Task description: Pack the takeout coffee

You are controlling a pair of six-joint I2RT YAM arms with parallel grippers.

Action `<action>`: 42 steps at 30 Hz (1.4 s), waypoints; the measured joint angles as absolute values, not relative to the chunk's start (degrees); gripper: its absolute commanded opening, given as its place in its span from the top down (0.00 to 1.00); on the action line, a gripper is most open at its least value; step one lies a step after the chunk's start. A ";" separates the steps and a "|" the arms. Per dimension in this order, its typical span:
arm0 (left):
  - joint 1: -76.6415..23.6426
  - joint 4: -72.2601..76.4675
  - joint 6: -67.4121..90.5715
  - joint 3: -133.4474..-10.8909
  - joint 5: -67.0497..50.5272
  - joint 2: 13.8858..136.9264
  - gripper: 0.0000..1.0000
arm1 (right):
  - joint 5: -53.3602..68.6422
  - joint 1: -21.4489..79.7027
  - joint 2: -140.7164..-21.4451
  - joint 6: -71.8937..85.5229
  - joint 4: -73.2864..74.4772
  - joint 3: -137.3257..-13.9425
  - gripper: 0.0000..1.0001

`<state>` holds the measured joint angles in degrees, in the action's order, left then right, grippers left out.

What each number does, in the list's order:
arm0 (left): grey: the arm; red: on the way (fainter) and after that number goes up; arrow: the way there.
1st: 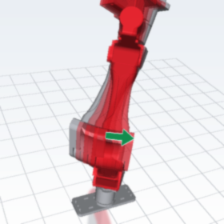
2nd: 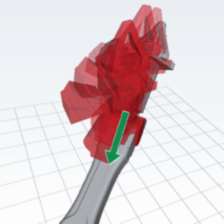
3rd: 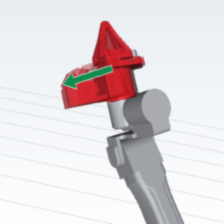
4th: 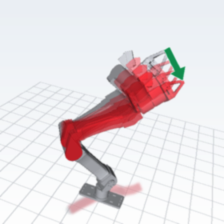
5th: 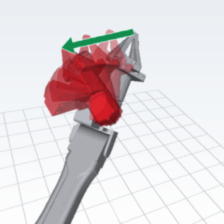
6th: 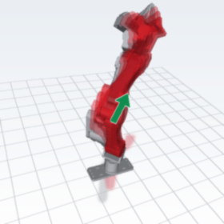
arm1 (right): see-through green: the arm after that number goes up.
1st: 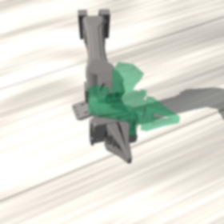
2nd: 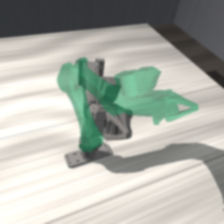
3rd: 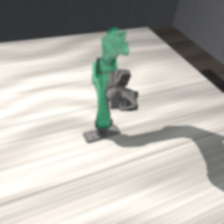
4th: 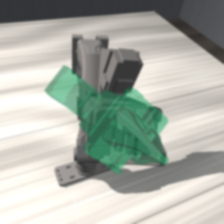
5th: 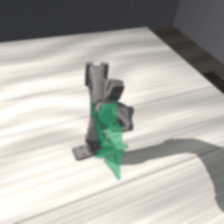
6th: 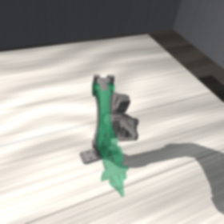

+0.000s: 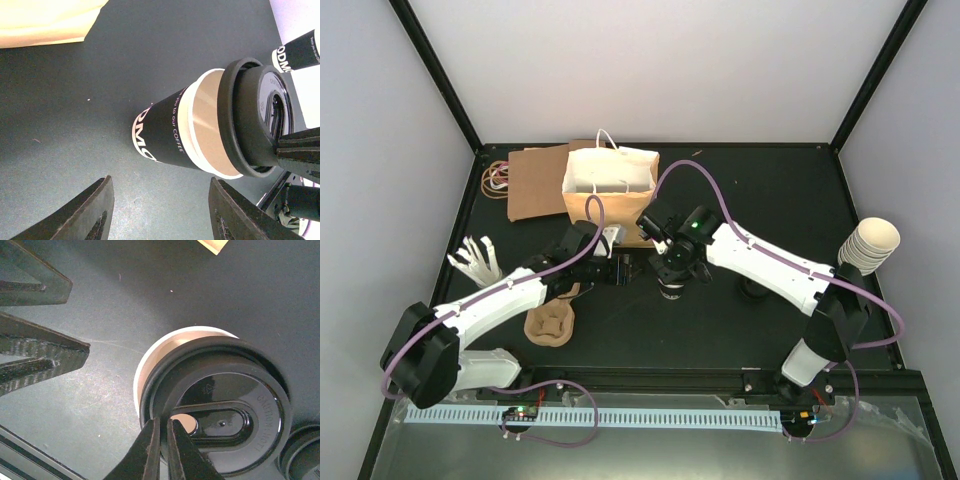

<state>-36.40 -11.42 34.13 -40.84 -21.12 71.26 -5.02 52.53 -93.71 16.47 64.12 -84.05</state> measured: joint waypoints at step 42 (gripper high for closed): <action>-35.88 -11.55 34.09 -40.56 -21.10 70.11 0.46 | -7.97 54.02 -97.69 16.56 65.60 -84.84 0.80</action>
